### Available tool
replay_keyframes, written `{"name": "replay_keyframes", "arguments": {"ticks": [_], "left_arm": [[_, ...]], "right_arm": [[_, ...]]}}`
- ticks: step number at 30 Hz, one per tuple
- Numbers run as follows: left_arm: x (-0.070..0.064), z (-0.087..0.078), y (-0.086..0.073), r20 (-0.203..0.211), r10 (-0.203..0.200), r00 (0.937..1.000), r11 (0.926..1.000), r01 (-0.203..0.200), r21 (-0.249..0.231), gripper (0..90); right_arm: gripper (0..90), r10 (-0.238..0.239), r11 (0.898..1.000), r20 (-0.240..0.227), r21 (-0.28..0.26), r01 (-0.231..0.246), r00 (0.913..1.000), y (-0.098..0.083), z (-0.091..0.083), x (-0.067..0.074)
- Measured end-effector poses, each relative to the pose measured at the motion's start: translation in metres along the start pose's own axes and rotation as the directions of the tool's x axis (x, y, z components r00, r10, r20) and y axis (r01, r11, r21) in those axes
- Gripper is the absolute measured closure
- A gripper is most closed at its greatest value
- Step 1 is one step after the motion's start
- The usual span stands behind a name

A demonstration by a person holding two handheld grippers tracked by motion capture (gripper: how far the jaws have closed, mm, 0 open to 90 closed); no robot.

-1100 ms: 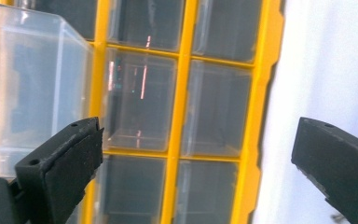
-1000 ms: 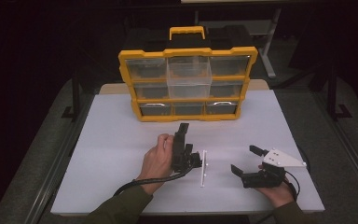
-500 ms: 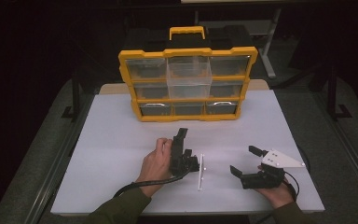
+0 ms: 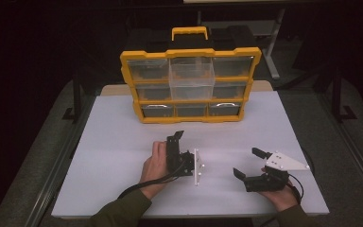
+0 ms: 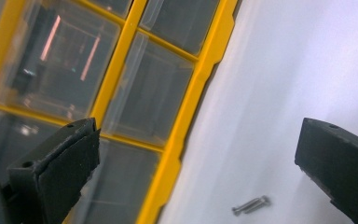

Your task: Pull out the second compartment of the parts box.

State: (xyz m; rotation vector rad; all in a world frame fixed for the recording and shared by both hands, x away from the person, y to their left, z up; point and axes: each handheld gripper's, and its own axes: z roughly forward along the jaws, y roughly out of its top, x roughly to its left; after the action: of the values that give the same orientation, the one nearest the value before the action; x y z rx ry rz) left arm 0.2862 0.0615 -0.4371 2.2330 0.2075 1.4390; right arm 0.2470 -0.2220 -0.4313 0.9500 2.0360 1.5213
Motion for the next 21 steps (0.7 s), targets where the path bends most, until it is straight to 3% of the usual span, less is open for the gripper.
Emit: {"name": "replay_keyframes", "arguments": {"ticks": [5,7,9,11,12,15,19,21], "left_arm": [[0.003,0.001,-0.002,0.049,-0.094,0.9944,0.9955,0.094,-0.005,0.0],[0.004,0.001,-0.003,0.063,-0.122,0.9905,0.9924,0.123,-0.004,0.0],[0.004,0.002,-0.004,0.077,-0.169,0.9826,0.9853,0.170,-0.009,0.0],[0.005,0.002,-0.005,0.090,-0.215,0.9725,0.9761,0.217,-0.014,0.0],[0.005,0.003,-0.006,0.098,-0.247,0.9639,0.9680,0.250,-0.017,0.0],[0.008,0.003,-0.008,0.105,-0.288,0.9519,0.9564,0.291,-0.019,0.0],[0.010,0.004,-0.010,0.120,-0.349,0.9295,0.9348,0.354,-0.026,0.0],[0.012,0.005,-0.012,0.136,-0.401,0.9060,0.9131,0.407,-0.022,0.0]], "right_arm": [[0.2,-0.004,1.000,-0.002,0.001,0.004,1.0000,0.000,0.000,0.000],[0.2,-0.008,1.000,-0.002,-0.001,0.008,1.0000,0.000,0.000,0.000],[0.2,-0.007,1.000,-0.002,-0.002,0.007,1.0000,0.000,0.000,0.000],[0.2,-0.002,1.000,-0.002,0.001,0.002,1.0000,0.000,0.000,0.000],[0.2,-0.002,1.000,-0.001,0.002,0.002,1.0000,0.000,0.000,0.000],[0.2,-0.001,1.000,-0.002,0.001,0.001,1.0000,0.000,0.000,0.000],[0.2,-0.001,1.000,-0.002,0.001,0.001,1.0000,0.000,0.000,0.000],[0.2,-0.001,1.000,-0.003,0.002,0.001,1.0000,0.000,0.000,0.000]]}}
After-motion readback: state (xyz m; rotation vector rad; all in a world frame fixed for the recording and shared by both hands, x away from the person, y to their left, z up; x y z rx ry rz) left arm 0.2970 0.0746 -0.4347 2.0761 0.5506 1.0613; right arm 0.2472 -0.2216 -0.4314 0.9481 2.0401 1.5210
